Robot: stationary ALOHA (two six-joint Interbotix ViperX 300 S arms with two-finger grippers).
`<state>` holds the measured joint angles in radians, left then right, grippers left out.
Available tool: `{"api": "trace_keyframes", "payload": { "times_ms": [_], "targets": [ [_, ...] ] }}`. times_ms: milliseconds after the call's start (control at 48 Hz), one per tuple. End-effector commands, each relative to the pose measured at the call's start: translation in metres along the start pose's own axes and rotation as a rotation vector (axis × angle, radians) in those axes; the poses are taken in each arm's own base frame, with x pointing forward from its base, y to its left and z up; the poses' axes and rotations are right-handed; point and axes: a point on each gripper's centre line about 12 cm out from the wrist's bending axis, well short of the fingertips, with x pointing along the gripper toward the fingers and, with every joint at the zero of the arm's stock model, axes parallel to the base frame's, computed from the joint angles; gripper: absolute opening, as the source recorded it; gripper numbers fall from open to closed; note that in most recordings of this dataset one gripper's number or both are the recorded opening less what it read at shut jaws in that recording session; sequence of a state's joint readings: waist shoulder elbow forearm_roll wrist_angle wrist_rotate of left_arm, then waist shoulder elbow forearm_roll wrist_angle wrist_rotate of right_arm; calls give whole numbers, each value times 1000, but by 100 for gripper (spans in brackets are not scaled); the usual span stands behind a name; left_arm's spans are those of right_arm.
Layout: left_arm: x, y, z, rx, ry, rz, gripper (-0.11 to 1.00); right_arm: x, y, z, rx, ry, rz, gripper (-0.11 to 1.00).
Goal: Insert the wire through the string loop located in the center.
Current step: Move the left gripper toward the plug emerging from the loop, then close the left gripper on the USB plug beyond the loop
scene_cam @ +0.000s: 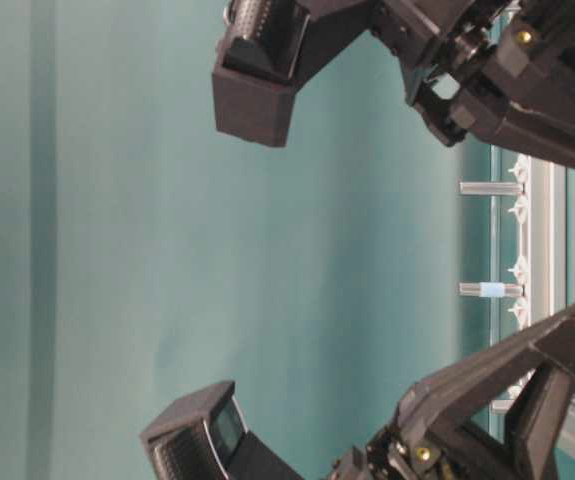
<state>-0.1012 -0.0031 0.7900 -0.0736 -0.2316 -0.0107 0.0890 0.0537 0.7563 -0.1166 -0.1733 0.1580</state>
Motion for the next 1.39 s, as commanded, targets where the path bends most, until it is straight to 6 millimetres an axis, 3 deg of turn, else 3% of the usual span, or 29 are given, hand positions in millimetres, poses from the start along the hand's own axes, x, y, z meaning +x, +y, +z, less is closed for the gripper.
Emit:
{"api": "trace_keyframes", "payload": {
  "times_ms": [0, 146, 396, 479, 791, 1374],
  "targets": [
    [2, -1, 12, -3, -21, -2, 0, -2, -1, 11, 1, -37, 0, 11],
    [6, -2, 13, -1, 11, -4, 5, -2, -1, 11, 1, -37, 0, 11],
    [9, -1, 10, 0, 58, -2, 68, -3, -1, 12, 1, -38, 0, 11],
    [9, -2, 10, -1, 57, -3, 82, -2, -1, 11, 1, -37, 0, 11],
    [16, -2, 14, 11, 52, -3, 83, -2, -1, 11, 1, -37, 0, 11],
    [53, -1, 1, 16, 110, 1, 83, -2, -1, 10, 0, -35, 0, 11]
  ]
}}
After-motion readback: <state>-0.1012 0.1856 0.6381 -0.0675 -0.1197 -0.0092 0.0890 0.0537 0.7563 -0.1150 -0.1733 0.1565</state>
